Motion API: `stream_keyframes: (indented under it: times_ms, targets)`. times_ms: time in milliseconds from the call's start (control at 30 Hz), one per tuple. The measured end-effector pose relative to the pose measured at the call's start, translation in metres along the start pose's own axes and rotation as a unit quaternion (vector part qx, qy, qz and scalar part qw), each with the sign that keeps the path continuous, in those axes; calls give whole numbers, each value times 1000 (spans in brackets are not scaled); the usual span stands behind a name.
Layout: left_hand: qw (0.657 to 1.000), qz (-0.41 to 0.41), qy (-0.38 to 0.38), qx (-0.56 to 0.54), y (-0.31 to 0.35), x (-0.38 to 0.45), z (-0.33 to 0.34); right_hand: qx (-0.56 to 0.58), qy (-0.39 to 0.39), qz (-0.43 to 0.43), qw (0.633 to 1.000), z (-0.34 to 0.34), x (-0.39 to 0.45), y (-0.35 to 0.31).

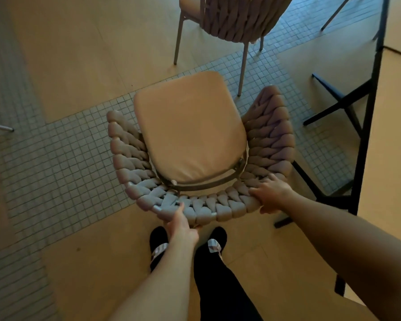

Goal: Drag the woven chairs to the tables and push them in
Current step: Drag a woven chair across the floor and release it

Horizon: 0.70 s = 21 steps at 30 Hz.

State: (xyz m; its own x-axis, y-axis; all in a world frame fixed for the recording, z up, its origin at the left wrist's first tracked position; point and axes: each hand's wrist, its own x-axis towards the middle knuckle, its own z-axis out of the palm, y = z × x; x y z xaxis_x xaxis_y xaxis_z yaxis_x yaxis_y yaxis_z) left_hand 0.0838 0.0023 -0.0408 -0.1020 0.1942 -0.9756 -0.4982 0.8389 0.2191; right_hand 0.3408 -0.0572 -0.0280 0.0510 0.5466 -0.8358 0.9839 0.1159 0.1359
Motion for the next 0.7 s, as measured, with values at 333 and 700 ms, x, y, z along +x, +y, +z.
stream_keyframes:
  times_ms: [333,700]
  targets:
    - [996,47,79,-15,-35,0,19,-97,-15,47,994,-5,13,49]
    - [980,132,94,112,30,12,-4,-68,0,25,997,-14,-3,-13]
